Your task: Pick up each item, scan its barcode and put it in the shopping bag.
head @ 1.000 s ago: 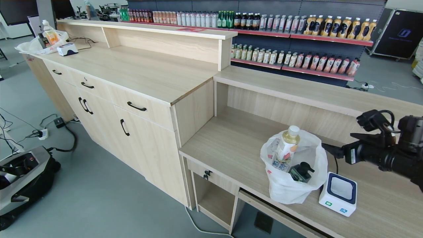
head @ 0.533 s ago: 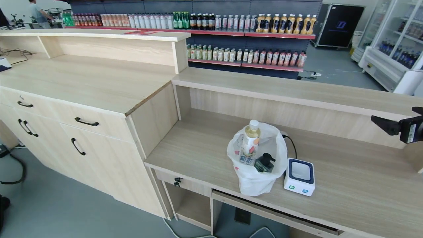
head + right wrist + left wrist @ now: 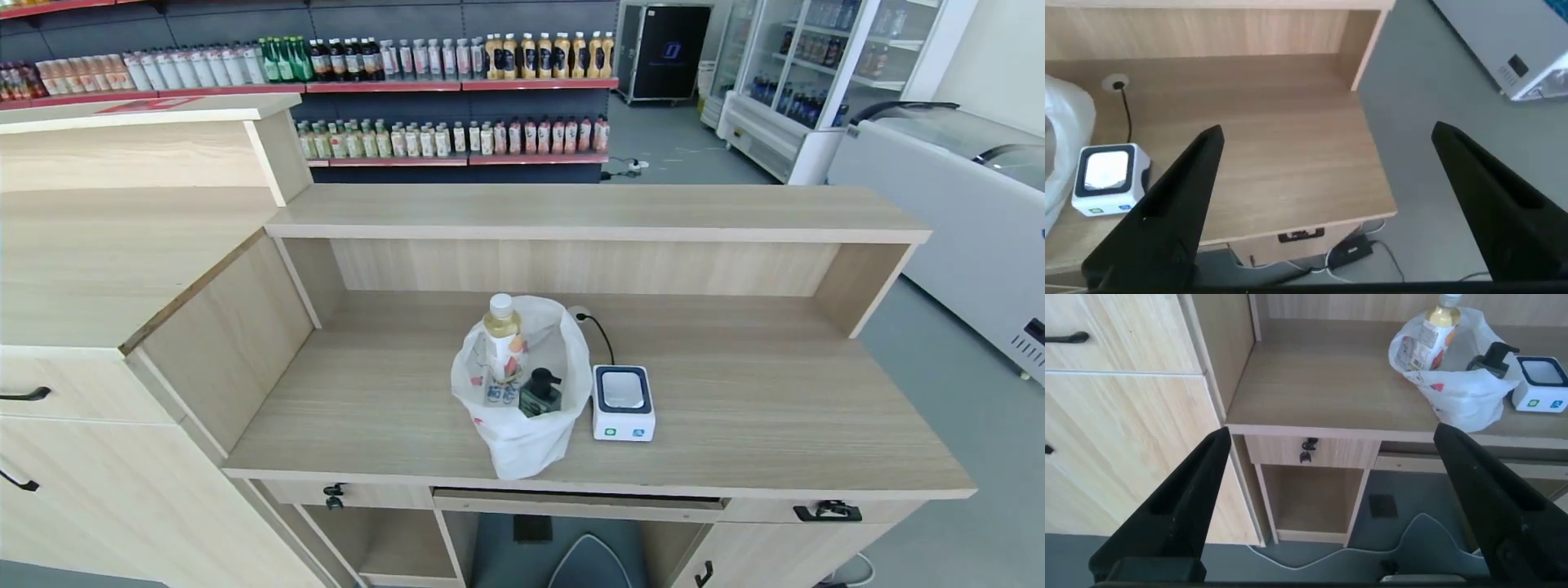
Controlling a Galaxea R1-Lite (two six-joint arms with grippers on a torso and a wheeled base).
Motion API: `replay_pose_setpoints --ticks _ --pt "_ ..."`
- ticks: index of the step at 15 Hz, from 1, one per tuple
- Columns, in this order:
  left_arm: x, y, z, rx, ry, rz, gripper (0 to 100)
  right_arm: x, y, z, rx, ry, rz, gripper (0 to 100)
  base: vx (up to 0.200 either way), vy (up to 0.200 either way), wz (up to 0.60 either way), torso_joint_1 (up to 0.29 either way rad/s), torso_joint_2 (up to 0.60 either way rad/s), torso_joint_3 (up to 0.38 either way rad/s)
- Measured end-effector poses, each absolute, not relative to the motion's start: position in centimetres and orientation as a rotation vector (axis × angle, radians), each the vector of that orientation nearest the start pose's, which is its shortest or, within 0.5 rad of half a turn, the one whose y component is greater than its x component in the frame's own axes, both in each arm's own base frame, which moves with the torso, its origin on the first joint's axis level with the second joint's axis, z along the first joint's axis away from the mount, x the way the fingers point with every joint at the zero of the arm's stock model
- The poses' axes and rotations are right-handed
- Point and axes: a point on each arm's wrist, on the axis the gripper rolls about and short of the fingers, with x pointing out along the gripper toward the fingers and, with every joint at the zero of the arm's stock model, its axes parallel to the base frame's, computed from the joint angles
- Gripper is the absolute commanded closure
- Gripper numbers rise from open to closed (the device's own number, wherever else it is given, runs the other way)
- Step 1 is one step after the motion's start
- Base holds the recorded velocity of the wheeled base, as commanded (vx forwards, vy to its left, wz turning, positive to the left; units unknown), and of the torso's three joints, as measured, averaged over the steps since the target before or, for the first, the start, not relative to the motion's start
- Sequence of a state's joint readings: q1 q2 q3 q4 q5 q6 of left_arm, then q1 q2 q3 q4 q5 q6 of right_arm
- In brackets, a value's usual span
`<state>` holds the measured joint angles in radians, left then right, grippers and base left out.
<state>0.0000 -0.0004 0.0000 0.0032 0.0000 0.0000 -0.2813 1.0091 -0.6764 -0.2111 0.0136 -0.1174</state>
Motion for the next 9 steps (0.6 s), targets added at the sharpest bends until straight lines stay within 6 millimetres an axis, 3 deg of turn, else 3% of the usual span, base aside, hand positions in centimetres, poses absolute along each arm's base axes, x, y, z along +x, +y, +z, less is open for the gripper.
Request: replay_pose_setpoints --ticks 6,9 --pt "-2.3 0.0 7.5 0.000 0.003 0.000 0 4.3 -1.0 16.8 -0.017 0.059 -0.232 0 0.000 0.000 0.00 0.000 0.00 0.000" --pt "-2.3 0.0 7.5 0.000 0.003 0.000 0 1.4 -0.2 12.7 -0.045 0.007 -0.160 0 0.000 0.000 0.00 0.000 0.00 0.000"
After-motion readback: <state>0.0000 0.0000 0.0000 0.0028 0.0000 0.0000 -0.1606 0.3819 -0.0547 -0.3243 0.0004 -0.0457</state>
